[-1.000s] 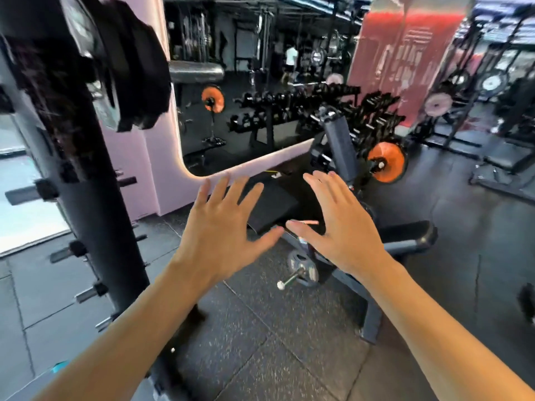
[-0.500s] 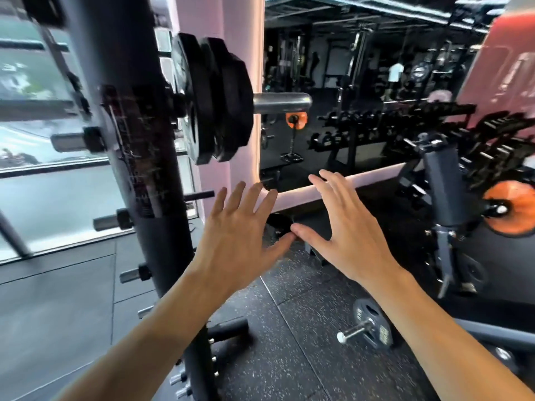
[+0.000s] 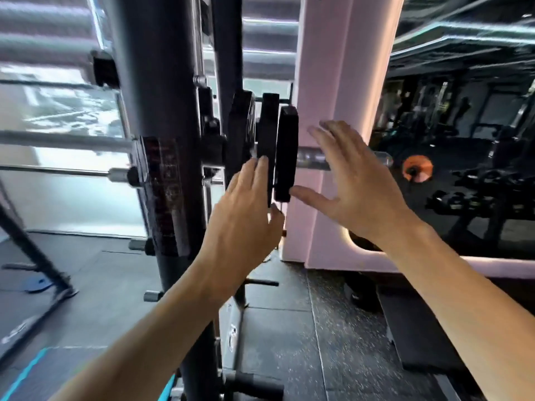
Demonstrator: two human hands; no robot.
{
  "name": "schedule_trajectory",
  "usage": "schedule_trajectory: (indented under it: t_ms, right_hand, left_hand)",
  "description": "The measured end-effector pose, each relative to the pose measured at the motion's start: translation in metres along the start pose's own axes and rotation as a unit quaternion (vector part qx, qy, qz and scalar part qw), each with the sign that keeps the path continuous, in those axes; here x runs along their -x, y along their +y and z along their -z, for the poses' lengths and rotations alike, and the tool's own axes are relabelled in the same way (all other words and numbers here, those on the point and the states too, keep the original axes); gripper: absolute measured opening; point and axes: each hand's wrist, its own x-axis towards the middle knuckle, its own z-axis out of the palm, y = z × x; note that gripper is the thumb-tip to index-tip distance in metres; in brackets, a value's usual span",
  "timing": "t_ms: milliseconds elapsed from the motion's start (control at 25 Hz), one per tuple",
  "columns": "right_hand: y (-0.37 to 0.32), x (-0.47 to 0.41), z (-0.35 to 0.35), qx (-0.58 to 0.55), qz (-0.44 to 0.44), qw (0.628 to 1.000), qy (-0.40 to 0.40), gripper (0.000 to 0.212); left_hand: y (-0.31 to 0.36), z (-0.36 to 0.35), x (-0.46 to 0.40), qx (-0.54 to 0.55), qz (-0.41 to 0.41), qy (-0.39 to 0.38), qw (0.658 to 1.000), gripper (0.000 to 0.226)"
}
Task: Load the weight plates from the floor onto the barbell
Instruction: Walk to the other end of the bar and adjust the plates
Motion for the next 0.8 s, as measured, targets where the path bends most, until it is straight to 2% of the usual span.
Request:
schedule_trajectory:
  t_ms: [80, 280, 440, 640, 800]
  right_hand:
    - [0.026, -0.024, 0.0, -0.007, 0.04, 0.999, 0.008, 0.093]
    - [0.064, -0.072, -0.007, -0.05, 0.087, 0.994, -0.035, 0.103]
    - [0.07, -0.105, -0.013, -0.121, 0.129, 0.982, -0.067, 0.11]
    - [0.064, -0.134, -0.022, -0.195, 0.137, 0.956, -0.168, 0.122]
    - [0.062, -0.152, -0.039, -0.248, 0.138, 0.939, -0.194, 0.122]
  left_hand:
    - [0.014, -0.009, -0.014, -0.028, 0.024, 0.032, 0.999, 0.067]
    - [0.012, -0.014, -0.045, -0.146, 0.059, 0.125, 0.98, 0.056]
    - [-0.001, -0.001, -0.07, -0.154, 0.088, 0.11, 0.978, 0.063]
    - [-0.017, 0.009, -0.097, -0.135, 0.184, 0.049, 0.972, 0.085]
    - [-0.024, -0.003, -0.103, -0.13, 0.195, 0.084, 0.968, 0.082]
